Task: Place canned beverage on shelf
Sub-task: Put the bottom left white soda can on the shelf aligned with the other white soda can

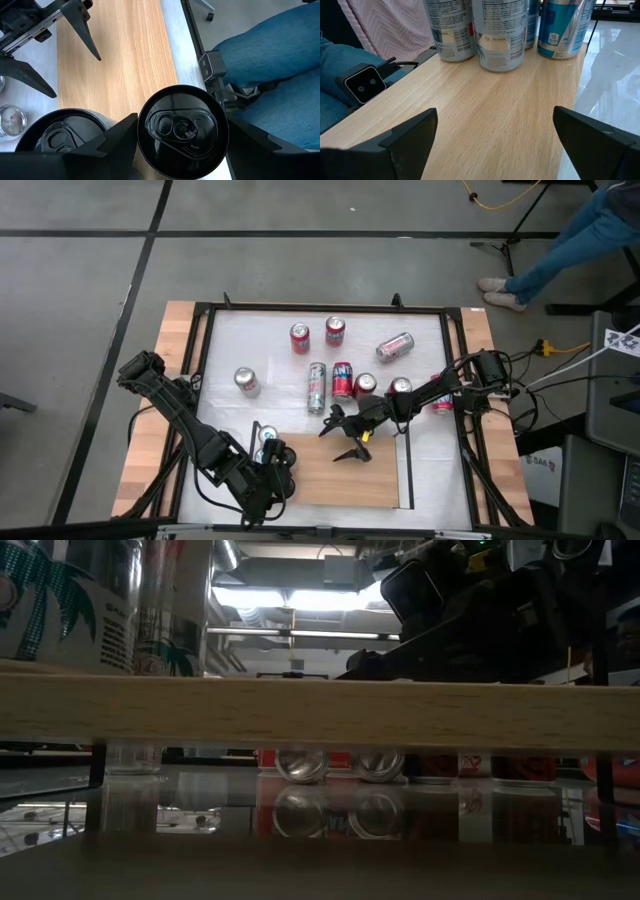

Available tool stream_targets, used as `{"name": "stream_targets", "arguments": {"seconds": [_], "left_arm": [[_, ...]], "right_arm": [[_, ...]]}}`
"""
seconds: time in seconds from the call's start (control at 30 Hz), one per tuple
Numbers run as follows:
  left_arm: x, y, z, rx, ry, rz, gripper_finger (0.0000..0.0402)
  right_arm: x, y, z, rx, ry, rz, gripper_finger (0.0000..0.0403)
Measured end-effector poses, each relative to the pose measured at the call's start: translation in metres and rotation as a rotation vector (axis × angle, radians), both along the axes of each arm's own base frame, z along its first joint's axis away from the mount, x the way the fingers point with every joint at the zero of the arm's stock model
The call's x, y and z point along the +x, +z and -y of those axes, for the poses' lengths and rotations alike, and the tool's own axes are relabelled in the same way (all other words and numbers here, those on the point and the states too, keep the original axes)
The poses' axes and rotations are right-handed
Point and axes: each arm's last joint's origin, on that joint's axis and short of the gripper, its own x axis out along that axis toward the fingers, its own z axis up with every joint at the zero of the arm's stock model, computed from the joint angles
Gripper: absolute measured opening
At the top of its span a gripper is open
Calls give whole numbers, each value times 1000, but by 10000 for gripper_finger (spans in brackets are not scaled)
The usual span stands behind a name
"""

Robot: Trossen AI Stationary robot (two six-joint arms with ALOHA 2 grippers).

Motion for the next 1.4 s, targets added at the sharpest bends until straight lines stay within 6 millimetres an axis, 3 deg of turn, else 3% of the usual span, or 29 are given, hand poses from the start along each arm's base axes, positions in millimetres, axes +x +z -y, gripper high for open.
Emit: {"name": "stream_targets", "arguments": {"seconds": [1.17,1.4], "left_arm": [[3,1,2,-20,1,28,241],[3,1,2,-8,10,36,275]], "right_arm": [[0,0,0,0,0,0,386],[0,0,0,0,0,0,386]]}}
